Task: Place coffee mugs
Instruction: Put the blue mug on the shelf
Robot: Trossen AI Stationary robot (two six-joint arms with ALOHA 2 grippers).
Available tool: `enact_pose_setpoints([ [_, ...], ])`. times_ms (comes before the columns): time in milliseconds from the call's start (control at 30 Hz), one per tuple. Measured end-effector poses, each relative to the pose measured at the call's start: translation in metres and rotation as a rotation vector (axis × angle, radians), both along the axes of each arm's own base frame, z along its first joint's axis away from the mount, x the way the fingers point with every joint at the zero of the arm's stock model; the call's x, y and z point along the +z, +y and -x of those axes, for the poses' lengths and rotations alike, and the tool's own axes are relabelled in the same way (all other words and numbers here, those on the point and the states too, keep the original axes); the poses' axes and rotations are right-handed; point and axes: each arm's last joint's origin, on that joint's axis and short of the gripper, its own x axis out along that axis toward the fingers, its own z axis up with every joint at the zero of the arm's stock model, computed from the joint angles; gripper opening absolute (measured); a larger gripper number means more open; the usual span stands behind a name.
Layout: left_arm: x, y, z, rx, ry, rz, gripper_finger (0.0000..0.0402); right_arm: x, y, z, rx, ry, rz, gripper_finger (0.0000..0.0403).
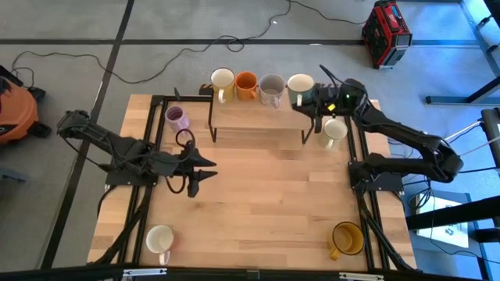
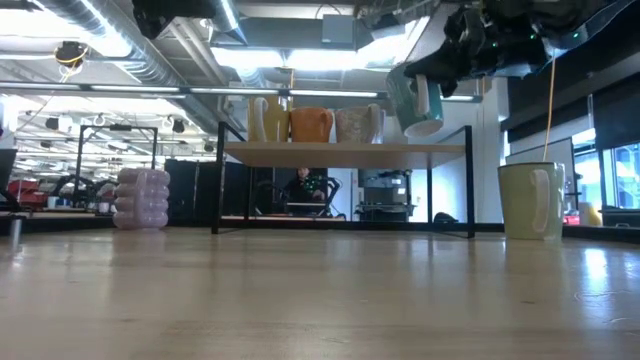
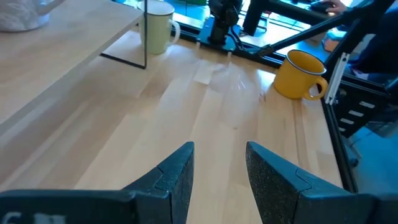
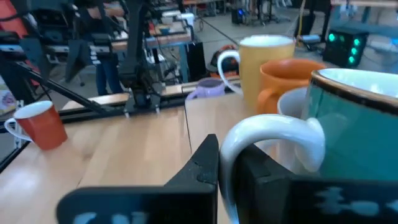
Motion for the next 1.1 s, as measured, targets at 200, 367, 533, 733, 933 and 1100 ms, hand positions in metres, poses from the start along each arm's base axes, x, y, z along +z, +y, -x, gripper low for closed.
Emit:
enact_pose_setpoints([
  [200, 0.0, 0.003, -0.001, 0.014, 0.0, 0.0, 0.014, -0.008, -0.015, -0.002, 0.039, -0.01, -0.002, 0.0005],
  [367, 0.0, 0.003, -0.001, 0.013, 0.001, 0.001, 0.014, -0.012, -0.026, 0.004, 0.052, -0.008, 0.028, 0.0005],
  [533, 0.0, 0.003, -0.001, 0.009, 0.001, 0.003, 0.014, -0.024, -0.038, 0.004, 0.087, 0.014, 0.012, 0.0005],
  [733, 0.0, 0.002, -0.001, 0.009, -0.004, 0.014, 0.014, -0.03, -0.046, 0.005, 0.111, 0.012, 0.041, 0.0005],
  [933, 0.0, 0.002, -0.001, 0.012, -0.005, 0.013, 0.014, -0.039, -0.054, 0.007, 0.134, 0.021, 0.041, 0.0005],
  [1100, 0.0, 0.002, -0.001, 0.013, -0.006, 0.013, 0.014, -0.041, -0.056, 0.007, 0.13, 0.028, 0.065, 0.0005],
])
